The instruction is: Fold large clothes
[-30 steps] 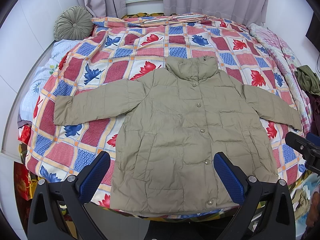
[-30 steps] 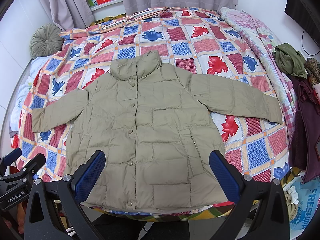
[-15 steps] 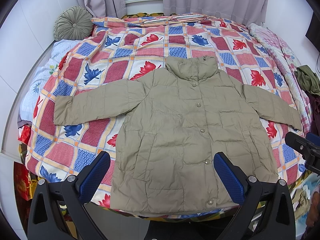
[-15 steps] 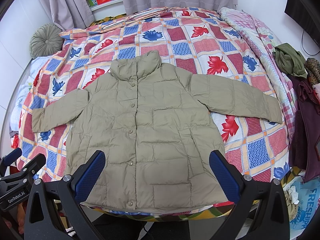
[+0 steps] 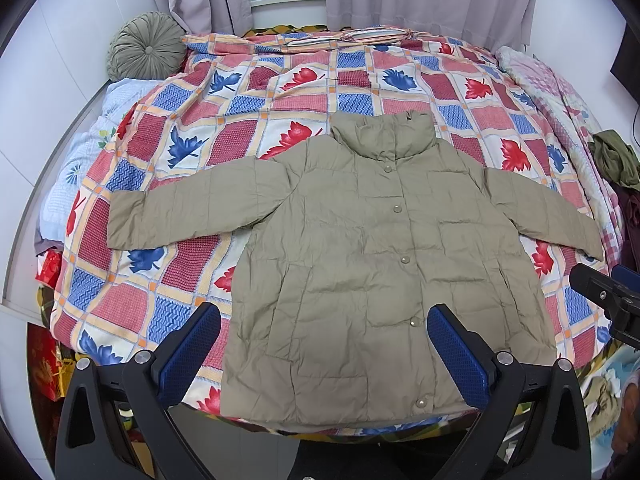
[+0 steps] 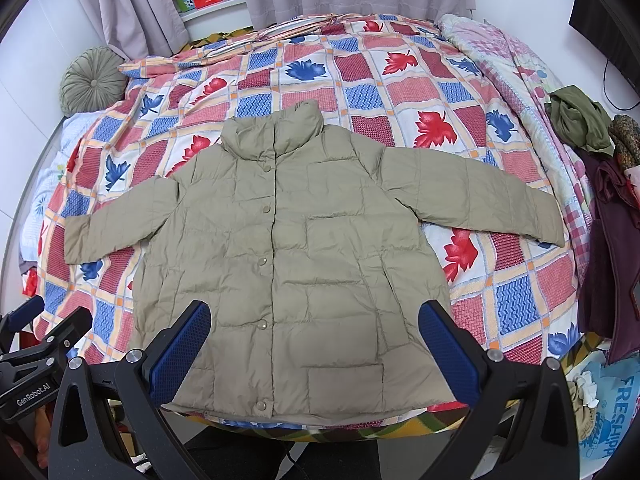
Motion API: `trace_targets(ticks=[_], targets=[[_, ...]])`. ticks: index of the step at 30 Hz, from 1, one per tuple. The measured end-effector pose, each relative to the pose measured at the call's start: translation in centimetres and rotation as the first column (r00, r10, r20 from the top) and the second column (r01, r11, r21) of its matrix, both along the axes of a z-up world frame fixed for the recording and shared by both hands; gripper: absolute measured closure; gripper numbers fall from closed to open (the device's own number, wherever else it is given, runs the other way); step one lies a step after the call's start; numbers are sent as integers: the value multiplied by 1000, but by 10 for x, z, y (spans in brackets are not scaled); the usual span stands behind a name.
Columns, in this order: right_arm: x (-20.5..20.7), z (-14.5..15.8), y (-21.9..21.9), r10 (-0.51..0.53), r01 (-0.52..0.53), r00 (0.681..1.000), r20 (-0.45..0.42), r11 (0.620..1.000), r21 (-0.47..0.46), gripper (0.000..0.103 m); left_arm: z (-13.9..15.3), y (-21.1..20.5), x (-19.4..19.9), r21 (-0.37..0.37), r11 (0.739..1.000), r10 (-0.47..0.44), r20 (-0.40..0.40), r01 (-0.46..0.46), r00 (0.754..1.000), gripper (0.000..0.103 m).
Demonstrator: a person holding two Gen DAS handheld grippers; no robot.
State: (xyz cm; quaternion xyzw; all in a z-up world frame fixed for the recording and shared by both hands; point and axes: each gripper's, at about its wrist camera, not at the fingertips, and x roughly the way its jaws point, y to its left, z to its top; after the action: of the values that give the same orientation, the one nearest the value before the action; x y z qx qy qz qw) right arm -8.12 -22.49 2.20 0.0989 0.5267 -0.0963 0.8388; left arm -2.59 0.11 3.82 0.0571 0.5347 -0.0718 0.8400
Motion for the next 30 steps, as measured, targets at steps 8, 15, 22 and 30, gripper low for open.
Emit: trace_targets(ticks=[8,15,22,30], targets=[[0,0,0,0,0,1000,-1,1000,0,0,0,0,0,0,1000,-1,0,1,1000,0],[0,-1,1,-1,1,1000,-2,1000,1,0,-1,0,-1,-2,1000,1,-3,-1,1000,0],[2,1,4,-2,3,1000,-13,1000,9,0,-10,13,-1,-14,1000,14,-17,-15,1000,0],[4,-10,15,4,-3,1000,-28,1000,23,0,-18,38,9,-28,998,48,-43,-49,998,0]])
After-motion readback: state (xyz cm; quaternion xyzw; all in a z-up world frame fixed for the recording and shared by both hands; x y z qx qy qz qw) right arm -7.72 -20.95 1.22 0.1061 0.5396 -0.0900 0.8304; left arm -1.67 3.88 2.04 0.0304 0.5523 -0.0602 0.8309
